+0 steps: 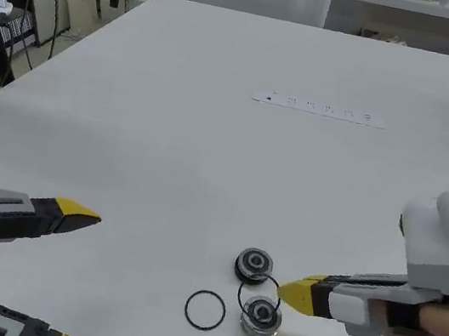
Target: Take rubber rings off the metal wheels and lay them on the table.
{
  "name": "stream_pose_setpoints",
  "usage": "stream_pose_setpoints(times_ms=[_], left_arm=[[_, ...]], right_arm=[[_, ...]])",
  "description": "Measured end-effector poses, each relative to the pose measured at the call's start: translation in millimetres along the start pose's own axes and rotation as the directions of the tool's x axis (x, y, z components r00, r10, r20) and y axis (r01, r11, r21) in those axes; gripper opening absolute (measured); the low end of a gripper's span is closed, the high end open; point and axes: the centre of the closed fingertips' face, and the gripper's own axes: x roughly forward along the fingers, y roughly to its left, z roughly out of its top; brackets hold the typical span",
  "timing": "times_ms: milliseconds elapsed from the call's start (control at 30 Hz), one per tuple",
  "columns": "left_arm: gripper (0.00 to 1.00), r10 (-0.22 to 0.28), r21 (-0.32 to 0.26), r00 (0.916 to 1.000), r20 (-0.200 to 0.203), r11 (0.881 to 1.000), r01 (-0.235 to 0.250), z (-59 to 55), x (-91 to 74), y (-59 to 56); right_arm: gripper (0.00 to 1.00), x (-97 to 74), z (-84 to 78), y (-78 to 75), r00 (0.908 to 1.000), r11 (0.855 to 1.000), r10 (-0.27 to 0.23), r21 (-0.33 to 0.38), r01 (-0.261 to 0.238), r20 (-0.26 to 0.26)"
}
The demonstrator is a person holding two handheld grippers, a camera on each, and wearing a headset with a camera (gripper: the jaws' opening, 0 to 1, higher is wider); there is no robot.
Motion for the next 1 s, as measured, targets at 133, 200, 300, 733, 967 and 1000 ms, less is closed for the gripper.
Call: stream_pose_setpoints(times_ms=[133,200,300,733,967,1000], left_arm=[[0.93,-0.013,-0.008,0.9999,0.01,1.0,0.013,1.7,1.1,-3.4],[0.94,-0.009,-0.019,0.9998,0.016,1.0,0.01,2.0,1.3,-2.8],[0.95,-0.005,-0.03,0.9999,0.011,1.0,0.006,0.2,1.4,-2.4],[0.99,0.018,-0.037,0.9998,-0.01,0.999,-0.019,-4.4,2.1,1.5],[0.99,0.054,-0.038,0.9981,-0.029,0.998,-0.055,-8.1,0.8,8.1],[0.99,0.062,-0.035,0.9976,-0.031,0.997,-0.063,-8.6,0.4,9.6]], right_arm=[[0.0,-3.9,11.0,3.6,0.999,1.0,0.0,0.009,-0.001,0.044],[0.0,-6.5,17.6,5.8,0.9974,1.0,0.002,0.018,-0.003,0.072],[0.0,-9.7,25.5,8.2,0.9944,1.0,0.003,0.025,-0.005,0.105],[0.0,-19.2,62.5,25.2,0.9642,0.999,0.025,-0.031,-0.017,0.264],[0.0,-8.5,58.5,27.8,0.9706,0.999,0.027,-0.043,-0.018,0.239],[0.0,-6.3,56.9,28.4,0.9724,0.999,0.026,-0.047,-0.016,0.232]])
